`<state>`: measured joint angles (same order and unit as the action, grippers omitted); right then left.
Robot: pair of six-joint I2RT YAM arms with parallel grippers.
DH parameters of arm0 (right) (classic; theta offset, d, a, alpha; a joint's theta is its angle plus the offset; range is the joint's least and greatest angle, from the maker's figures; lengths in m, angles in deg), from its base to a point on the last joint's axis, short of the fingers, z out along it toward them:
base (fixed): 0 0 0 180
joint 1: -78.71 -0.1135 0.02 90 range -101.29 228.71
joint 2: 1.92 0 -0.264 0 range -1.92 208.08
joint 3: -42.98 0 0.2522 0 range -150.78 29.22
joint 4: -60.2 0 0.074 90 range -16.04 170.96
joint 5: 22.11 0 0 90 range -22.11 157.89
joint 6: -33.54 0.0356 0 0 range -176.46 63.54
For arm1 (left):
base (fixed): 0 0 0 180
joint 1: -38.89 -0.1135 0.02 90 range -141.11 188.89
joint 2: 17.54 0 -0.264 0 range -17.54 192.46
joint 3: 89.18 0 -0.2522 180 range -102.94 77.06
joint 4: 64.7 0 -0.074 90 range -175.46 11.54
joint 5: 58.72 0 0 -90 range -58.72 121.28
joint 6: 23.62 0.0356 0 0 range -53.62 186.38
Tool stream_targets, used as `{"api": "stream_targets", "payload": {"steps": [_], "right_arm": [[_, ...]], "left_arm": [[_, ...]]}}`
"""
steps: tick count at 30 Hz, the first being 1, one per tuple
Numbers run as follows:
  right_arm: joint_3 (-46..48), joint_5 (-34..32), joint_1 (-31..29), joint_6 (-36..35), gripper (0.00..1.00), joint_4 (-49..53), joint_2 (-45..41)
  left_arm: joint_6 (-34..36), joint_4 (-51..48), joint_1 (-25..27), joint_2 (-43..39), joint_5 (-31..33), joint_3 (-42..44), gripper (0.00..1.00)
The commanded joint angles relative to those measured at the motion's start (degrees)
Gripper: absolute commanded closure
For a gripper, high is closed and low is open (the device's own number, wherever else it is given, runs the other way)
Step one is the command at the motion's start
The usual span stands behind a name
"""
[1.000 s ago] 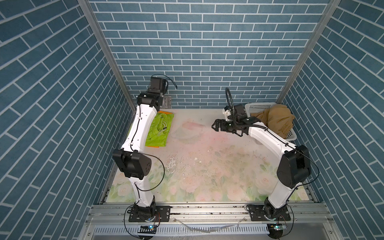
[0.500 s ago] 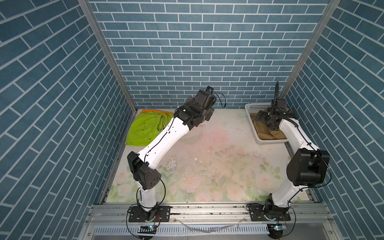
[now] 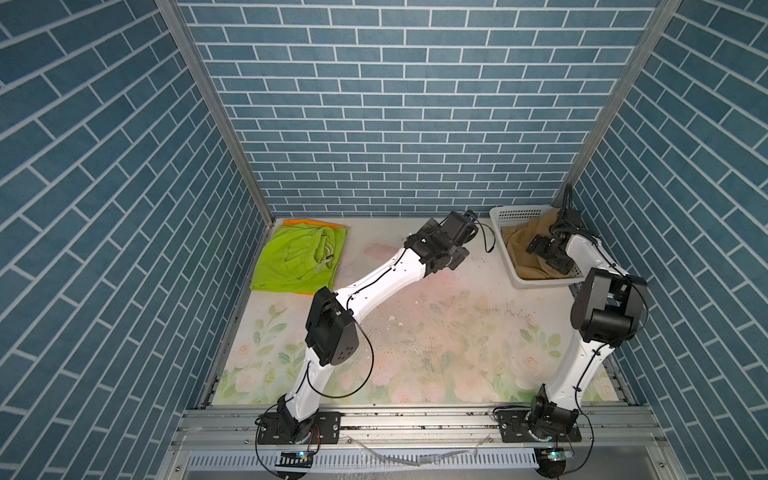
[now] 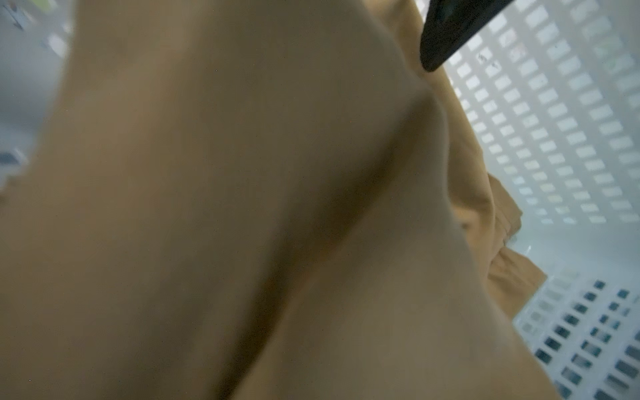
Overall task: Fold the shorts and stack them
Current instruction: 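Grasp the khaki shorts in the white basket with the right gripper while the left approaches, then lift the khaki shorts from the basket with the right gripper onto the table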
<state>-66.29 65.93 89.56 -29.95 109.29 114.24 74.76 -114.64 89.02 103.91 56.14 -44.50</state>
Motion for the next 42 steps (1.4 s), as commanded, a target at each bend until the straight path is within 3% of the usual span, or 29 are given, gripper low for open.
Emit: {"api": "stream_targets", "payload": {"steps": [1,2,4,7,10,12,13,22,26,31,34,36,40,42], "right_arm": [[-4.86,-1.29,0.55,-1.54,0.01,1.43,4.08],[-6.18,-1.36,0.57,-1.79,0.01,1.56,5.42],[-8.03,-2.3,0.6,-2.21,0.1,1.42,7.15],[-9.52,-1.02,0.71,-4.03,0.4,-0.92,7.98],[-12.34,0.06,0.74,-4.53,0.79,-0.5,7.54],[-13.7,2.12,0.4,-4.29,0.94,-0.48,5.97],[-14.01,2.75,0.1,-4.11,0.96,-0.54,4.94],[-20.0,4.67,-5.76,-4.96,1.0,3.16,-6.98],[-27.32,6.61,-14.76,-6.37,1.0,5.61,-9.87],[-43.24,18.41,-29.66,-10.66,1.0,7.92,-8.7],[-47.45,20.99,-36.41,-12.72,1.0,7.93,-8.4],[-44.13,22.21,-37.39,-10.66,1.0,6.17,-8.96],[-28.89,17.0,-36.81,-8.67,1.0,3.94,-10.2],[-18.7,15.79,-35.83,-6.81,0.89,1.23,-10.9]], "left_arm": [[-0.34,1.54,-0.12,-0.52,-1.83,-0.14,0.0],[-0.17,1.77,-0.12,-0.27,-2.25,0.27,0.0],[0.27,1.93,-0.16,0.31,-2.93,0.23,0.0],[1.08,1.56,-0.12,1.05,-2.55,-0.25,0.01],[1.24,1.73,-0.29,0.86,-2.93,-0.06,0.0],[0.97,2.02,-0.29,0.41,-3.29,0.34,0.0],[0.66,2.08,-0.37,0.09,-3.33,0.58,0.0],[-5.23,-0.73,-3.99,-6.77,-7.12,3.1,0.0],[-8.41,-1.69,-7.33,-13.11,-7.64,5.43,0.0],[-11.91,-1.58,-12.47,-22.98,-8.15,10.27,0.0],[-12.63,-1.16,-15.02,-28.11,-7.86,14.22,0.01],[-13.52,-0.41,-16.62,-31.44,-7.49,17.52,0.0],[-17.56,1.39,-20.68,-36.88,-9.86,24.21,0.0],[-18.87,2.22,-22.24,-38.9,-11.22,27.48,0.0]]}}
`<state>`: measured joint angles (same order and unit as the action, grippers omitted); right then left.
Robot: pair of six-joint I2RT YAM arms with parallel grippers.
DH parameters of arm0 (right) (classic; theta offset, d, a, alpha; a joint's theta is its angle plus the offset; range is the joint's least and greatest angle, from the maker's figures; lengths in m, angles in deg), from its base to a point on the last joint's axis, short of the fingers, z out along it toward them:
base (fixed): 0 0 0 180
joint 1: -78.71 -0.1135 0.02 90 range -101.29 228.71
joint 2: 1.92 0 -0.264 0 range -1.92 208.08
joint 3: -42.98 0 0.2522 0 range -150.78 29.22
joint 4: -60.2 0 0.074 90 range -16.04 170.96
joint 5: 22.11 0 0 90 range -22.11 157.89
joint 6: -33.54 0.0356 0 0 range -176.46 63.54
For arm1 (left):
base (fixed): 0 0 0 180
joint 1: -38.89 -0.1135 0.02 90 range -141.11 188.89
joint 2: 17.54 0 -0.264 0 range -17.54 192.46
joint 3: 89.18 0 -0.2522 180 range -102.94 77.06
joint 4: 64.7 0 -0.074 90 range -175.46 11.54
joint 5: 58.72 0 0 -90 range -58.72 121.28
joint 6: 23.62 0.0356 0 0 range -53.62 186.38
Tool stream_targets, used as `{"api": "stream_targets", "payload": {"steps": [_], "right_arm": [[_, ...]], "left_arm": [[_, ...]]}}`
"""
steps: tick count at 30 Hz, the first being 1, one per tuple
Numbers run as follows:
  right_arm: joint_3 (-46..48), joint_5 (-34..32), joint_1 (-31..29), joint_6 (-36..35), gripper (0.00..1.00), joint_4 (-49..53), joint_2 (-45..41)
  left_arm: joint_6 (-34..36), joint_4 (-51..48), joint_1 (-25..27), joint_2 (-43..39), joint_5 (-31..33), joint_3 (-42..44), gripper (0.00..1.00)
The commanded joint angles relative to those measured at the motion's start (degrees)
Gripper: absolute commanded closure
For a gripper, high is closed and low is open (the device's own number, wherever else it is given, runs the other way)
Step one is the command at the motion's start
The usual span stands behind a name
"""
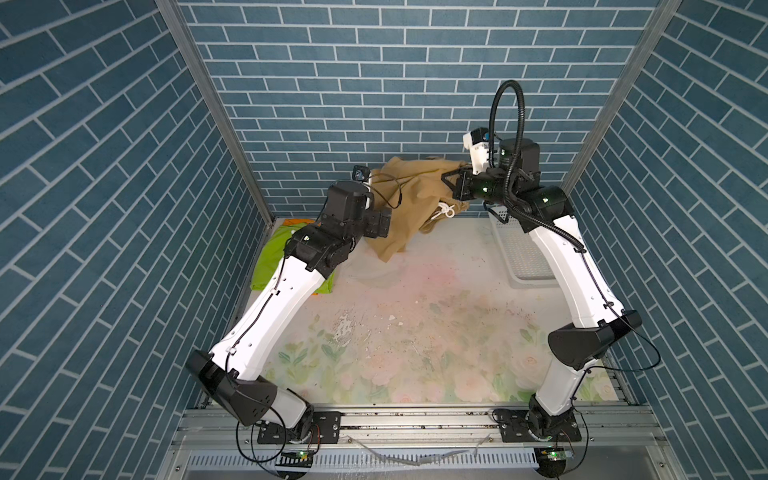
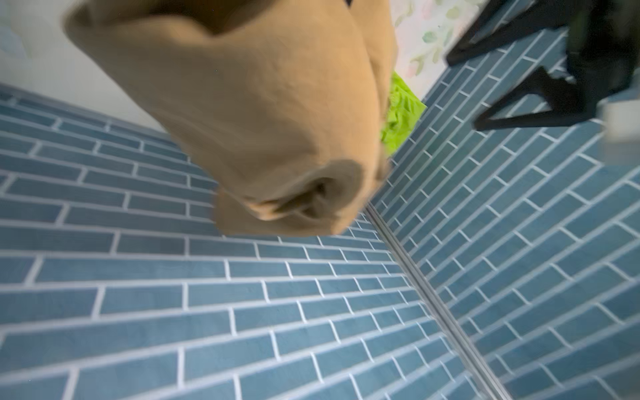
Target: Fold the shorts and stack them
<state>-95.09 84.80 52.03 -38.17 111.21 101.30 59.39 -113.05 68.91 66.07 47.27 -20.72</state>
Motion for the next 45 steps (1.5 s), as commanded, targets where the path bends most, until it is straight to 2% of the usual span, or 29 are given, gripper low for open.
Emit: {"api": "stream_targets", "payload": {"steps": [1,3,7,11,15,20,23,26,28,30,32,36,40,43,45], "right_arm": [[15.45,-2.91,2.45,2.73,0.81,-2.14,1.9],[24.51,-2.95,4.02,4.94,0.68,-4.25,1.58],[39.73,-1.68,5.91,7.16,0.34,-9.06,-1.76],[48.21,-2.4,5.58,7.31,0.12,-10.23,-5.74],[56.0,-4.1,5.6,8.82,0.02,-11.9,-8.22],[61.64,-5.11,6.02,9.81,0.02,-15.21,-8.17],[60.65,-3.14,5.89,10.83,0.07,-17.88,-5.3],[57.85,-2.43,5.47,11.6,0.24,-19.53,-1.91],[55.41,-2.64,5.44,11.66,0.45,-19.27,-0.68],[52.98,-4.55,5.48,11.09,0.78,-17.44,-1.16],[50.78,-7.84,6.04,10.1,0.98,-14.4,-3.2],[45.43,-11.51,7.98,6.68,1.0,-6.58,-9.52],[36.29,-17.96,8.7,3.04,1.0,1.14,-14.74],[29.13,-17.18,7.47,2.53,1.0,2.69,-15.75],[24.36,-16.89,3.99,2.37,1.0,3.42,-13.4]], "left_arm": [[-3.9,0.68,-2.62,-1.67,-2.86,5.09,0.0],[-4.32,0.27,-3.39,-2.4,-3.77,6.91,0.0],[-5.36,-0.34,-3.68,-2.03,-6.63,10.51,0.0],[-8.68,1.13,-3.69,0.01,-12.24,15.27,0.0],[-11.6,3.35,-3.65,1.88,-16.09,19.64,0.0],[-14.1,5.86,-1.98,2.67,-18.8,23.6,0.0],[-15.34,6.41,-0.91,3.19,-19.61,24.71,0.0],[-15.93,6.25,0.53,3.79,-20.14,25.03,0.0],[-15.91,5.9,1.33,3.92,-19.86,25.02,0.0],[-15.88,5.48,1.79,3.79,-19.77,25.01,0.0],[-15.86,5.04,1.93,3.44,-19.53,24.91,0.0],[-15.45,4.38,1.88,3.01,-19.24,23.68,0.0],[-15.43,4.09,1.91,2.96,-19.67,21.11,0.0],[-14.99,3.63,1.36,2.19,-19.63,18.65,0.0],[-15.1,3.17,-0.14,0.91,-19.57,17.51,0.0]]}}
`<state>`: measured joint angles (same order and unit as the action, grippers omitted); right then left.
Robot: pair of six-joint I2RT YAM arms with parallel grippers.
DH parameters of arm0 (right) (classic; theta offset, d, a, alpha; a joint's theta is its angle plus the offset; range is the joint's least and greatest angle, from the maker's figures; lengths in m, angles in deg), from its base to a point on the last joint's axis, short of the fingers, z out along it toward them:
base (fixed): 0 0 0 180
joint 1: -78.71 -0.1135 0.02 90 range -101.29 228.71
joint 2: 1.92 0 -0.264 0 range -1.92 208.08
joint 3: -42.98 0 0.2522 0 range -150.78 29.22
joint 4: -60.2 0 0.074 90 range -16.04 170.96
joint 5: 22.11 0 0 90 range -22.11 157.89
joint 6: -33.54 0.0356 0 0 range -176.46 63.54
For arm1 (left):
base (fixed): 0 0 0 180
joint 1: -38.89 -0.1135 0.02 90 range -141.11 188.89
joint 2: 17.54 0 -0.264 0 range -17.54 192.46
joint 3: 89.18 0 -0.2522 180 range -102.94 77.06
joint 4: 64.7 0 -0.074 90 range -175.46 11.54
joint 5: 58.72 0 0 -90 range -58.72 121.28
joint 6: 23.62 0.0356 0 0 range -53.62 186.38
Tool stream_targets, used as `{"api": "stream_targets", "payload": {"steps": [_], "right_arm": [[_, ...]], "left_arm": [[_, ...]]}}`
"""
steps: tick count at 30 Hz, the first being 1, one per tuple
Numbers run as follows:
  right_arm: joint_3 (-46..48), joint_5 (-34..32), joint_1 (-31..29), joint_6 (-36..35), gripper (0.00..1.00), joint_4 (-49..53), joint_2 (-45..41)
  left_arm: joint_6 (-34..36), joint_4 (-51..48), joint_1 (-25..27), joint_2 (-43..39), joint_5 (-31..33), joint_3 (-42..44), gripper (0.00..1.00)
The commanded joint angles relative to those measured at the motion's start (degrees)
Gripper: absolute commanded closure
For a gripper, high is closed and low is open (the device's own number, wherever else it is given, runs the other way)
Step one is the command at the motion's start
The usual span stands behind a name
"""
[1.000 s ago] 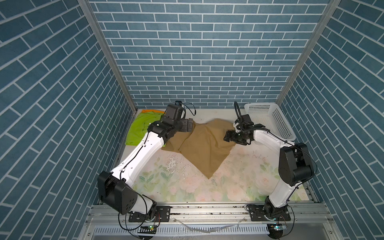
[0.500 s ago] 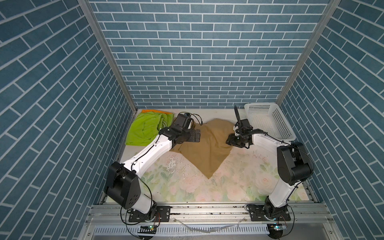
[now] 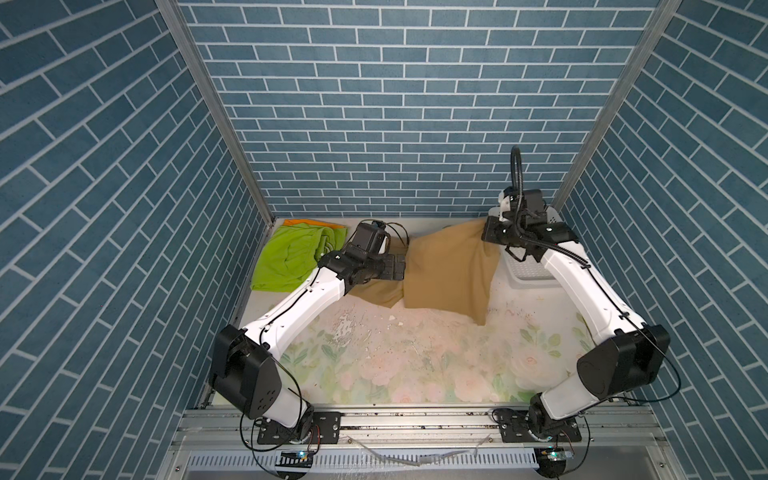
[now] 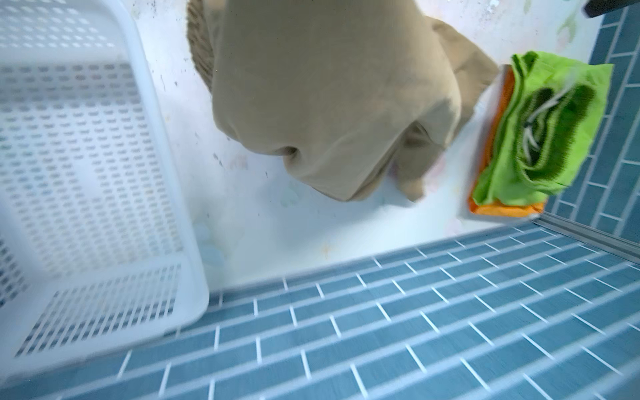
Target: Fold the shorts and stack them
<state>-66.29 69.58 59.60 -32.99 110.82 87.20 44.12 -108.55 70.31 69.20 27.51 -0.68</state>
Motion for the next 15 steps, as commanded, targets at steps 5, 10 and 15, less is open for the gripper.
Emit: {"api": "stream_targets", "payload": {"steps": [5,10,15], "right_arm": [[-11.19,2.95,-17.5,-0.88,1.0,5.21,15.7],[-10.79,11.07,-30.53,3.19,1.0,3.25,28.0],[0.76,14.1,-32.14,6.03,0.65,-3.09,23.54]], "left_arm": [[-1.68,-2.65,-11.19,-7.35,-1.86,-0.92,0.0],[-1.2,-5.61,-20.4,-12.6,-2.69,2.35,0.0],[-1.0,-5.85,-25.61,-13.24,-6.33,5.43,0.0]]}}
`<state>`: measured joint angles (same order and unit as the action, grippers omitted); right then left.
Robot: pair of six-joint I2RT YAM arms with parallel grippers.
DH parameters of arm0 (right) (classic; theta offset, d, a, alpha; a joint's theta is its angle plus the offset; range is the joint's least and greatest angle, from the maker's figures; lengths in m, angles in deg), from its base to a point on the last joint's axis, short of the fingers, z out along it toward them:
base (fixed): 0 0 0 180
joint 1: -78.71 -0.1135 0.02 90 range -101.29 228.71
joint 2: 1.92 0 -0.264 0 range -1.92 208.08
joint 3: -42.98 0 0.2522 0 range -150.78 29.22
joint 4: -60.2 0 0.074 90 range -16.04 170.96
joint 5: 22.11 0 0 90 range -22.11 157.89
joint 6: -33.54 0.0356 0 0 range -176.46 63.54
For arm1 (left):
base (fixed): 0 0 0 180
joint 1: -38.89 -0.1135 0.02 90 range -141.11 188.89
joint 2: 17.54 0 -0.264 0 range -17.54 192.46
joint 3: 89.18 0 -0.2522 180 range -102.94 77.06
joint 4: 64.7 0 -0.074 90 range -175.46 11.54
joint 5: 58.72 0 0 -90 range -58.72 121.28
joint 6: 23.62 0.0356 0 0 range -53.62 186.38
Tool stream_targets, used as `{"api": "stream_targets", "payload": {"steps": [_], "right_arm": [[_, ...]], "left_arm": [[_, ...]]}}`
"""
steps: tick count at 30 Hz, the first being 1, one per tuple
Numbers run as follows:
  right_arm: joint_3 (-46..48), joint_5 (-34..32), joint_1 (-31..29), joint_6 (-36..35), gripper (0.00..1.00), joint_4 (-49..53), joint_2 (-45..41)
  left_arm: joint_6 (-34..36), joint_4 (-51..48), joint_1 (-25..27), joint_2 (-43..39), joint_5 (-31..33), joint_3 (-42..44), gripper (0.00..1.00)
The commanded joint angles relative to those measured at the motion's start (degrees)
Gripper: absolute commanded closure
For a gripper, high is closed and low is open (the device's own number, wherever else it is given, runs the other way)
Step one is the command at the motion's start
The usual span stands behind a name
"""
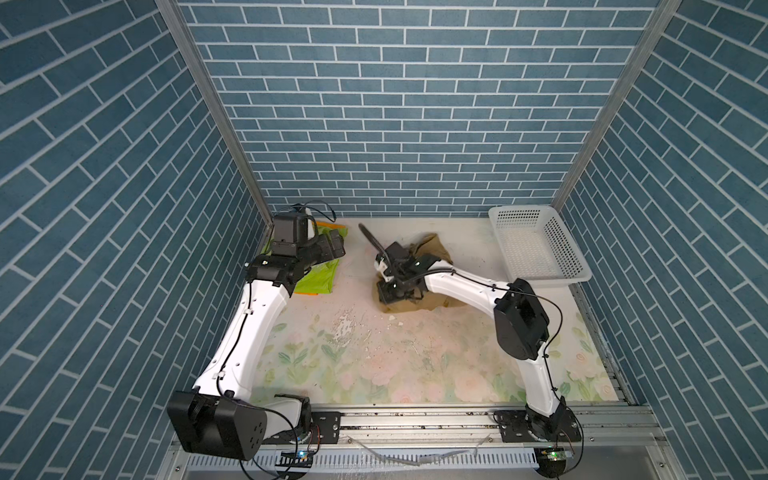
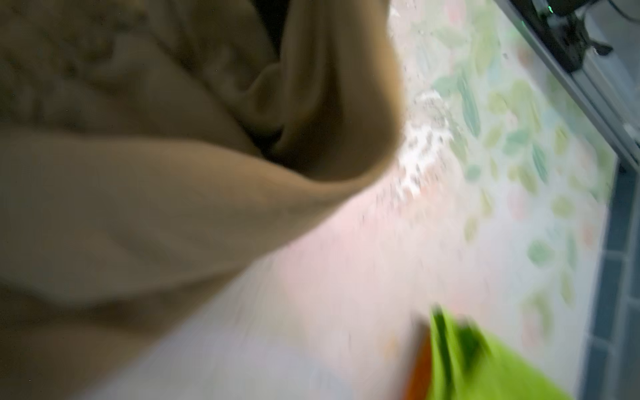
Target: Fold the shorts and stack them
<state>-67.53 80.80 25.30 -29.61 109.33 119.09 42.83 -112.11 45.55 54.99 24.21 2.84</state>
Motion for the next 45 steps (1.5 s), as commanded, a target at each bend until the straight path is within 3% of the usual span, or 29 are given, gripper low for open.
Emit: {"api": "stream_targets", "payload": {"steps": [1,7,13,21,24,29,31,35,45], "right_arm": [[3.72,1.99,2.95,2.38,0.56,-1.62,-10.61],[14.58,-1.56,14.18,3.4,0.01,-0.64,-24.42],[22.36,-5.29,23.31,4.53,0.01,-0.13,-27.38],[19.47,-2.18,24.76,5.49,0.02,-5.59,-16.88],[16.87,-3.58,24.93,5.19,0.13,-5.39,-12.81],[16.0,-5.25,25.5,4.84,0.59,-6.37,-11.79],[15.97,-5.88,25.87,4.0,0.69,-5.85,-12.58],[16.79,-7.27,27.2,2.45,0.99,-4.99,-14.88],[28.71,-6.75,28.09,1.51,1.0,-6.41,-24.94]], "left_arm": [[0.35,-1.87,-0.79,1.5,-3.54,2.35,0.0],[-2.88,3.38,1.7,6.46,-8.95,6.57,0.01],[-0.86,1.35,10.71,13.04,-8.98,5.22,0.0],[1.91,-3.17,16.26,18.5,-6.69,2.66,0.0],[2.63,-3.9,18.42,20.15,-6.55,1.6,0.0],[5.82,-8.75,22.07,24.09,-3.19,-5.44,0.0],[7.41,-10.75,23.71,25.8,-1.73,-9.36,0.0],[9.8,-12.78,27.98,30.92,-1.51,-15.87,0.0],[12.43,-19.27,34.7,44.36,0.93,-25.74,0.0]]}}
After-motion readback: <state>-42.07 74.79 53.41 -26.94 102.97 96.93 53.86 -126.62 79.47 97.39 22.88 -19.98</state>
